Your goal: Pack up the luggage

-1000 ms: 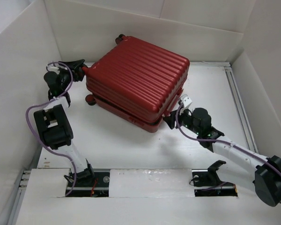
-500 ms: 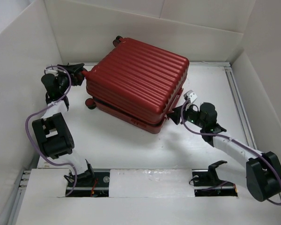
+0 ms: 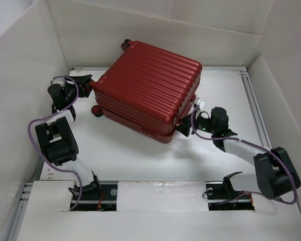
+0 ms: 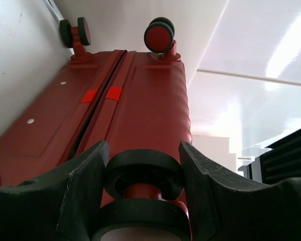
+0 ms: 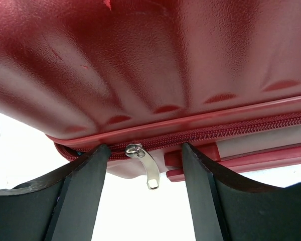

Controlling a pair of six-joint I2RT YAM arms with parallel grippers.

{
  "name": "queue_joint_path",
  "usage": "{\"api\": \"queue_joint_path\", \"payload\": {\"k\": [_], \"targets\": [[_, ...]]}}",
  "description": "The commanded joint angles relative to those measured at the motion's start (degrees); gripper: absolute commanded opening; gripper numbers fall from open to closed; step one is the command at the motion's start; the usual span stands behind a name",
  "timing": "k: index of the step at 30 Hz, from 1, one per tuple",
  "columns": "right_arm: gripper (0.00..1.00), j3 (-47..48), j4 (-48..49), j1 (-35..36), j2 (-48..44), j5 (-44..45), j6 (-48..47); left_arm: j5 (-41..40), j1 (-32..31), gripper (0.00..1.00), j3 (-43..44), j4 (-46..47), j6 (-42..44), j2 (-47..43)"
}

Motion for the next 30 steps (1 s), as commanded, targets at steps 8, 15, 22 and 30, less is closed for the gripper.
{"api": "queue_joint_path", "payload": {"k": [8, 15, 22, 30], "targets": [[0.61, -0.50, 5.40, -1.43, 1.91, -5.98, 0.58, 0.43, 0.38, 0.00, 3.01, 2.60, 4.48, 0.82], [0.45, -0.06, 7.42, -0.81, 5.61, -9.33, 1.89, 0.43, 0.38, 0.00, 3.01, 4.44, 4.48, 2.57], [0.13, -1.29, 10.15, 0.24, 5.61, -11.52, 4.45, 0.43, 0.38, 0.00, 1.08, 6.90, 3.25, 3.10], [0.00, -6.82, 9.89, 4.72, -2.36, -6.44, 8.04, -0.71, 0.38, 0.00, -2.44, 9.54, 2.64, 1.44]]}}
